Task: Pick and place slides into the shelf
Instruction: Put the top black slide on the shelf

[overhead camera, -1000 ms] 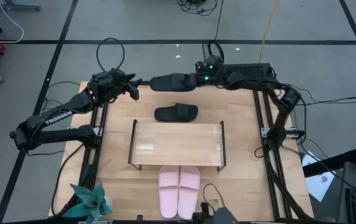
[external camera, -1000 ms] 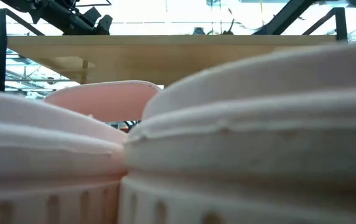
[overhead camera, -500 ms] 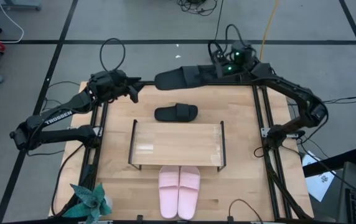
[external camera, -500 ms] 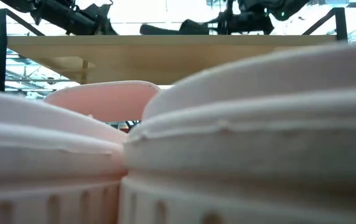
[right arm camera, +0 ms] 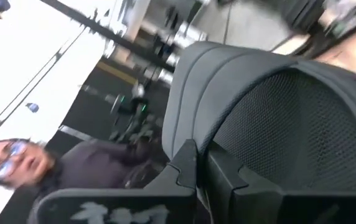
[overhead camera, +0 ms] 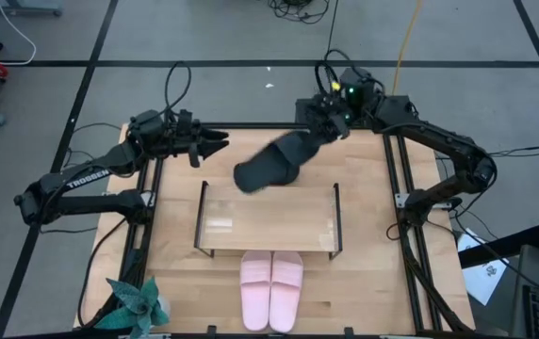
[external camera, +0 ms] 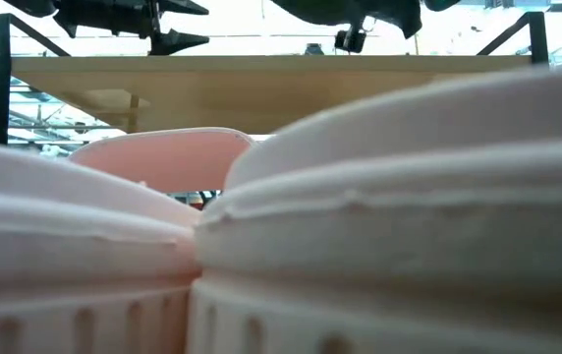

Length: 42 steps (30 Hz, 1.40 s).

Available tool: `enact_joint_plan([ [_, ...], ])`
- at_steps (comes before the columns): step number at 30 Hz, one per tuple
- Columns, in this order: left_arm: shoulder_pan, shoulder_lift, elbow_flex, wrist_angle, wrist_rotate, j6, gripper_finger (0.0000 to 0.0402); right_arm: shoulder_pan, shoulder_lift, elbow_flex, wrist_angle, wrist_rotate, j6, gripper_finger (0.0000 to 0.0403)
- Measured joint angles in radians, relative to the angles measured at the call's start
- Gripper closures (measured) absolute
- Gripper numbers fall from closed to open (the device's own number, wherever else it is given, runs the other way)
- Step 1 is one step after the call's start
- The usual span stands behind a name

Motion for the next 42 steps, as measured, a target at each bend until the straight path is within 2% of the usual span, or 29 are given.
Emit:
enact_joint_plan([
  [5,-0.045,0.000,0.000,-0.001,0.000,-0.083,0.0190,0.065,0.000,0.000,-0.020,-0.073,-0.012,0.0402],
  [10,-0.125,0.002,0.000,-0.004,-0.005,-0.126,0.0190,0.122,0.006,0.000,-0.027,-0.088,-0.017,0.0402],
  [17,-0.220,0.003,0.000,-0.004,-0.078,-0.128,0.0190,0.193,0.056,0.001,-0.097,-0.133,-0.117,0.0403],
  [28,-0.281,0.003,0.000,-0.015,-0.104,-0.124,0.0190,0.286,0.142,0.001,-0.085,-0.256,-0.067,0.0403],
  [36,-0.307,0.003,0.000,-0.067,-0.143,-0.096,0.0190,0.305,0.138,0.001,-0.052,-0.226,-0.029,0.0403],
  [42,-0.331,0.003,0.000,-0.050,-0.144,-0.162,0.0190,0.339,0.140,0.001,0.035,-0.199,0.012,0.0403],
])
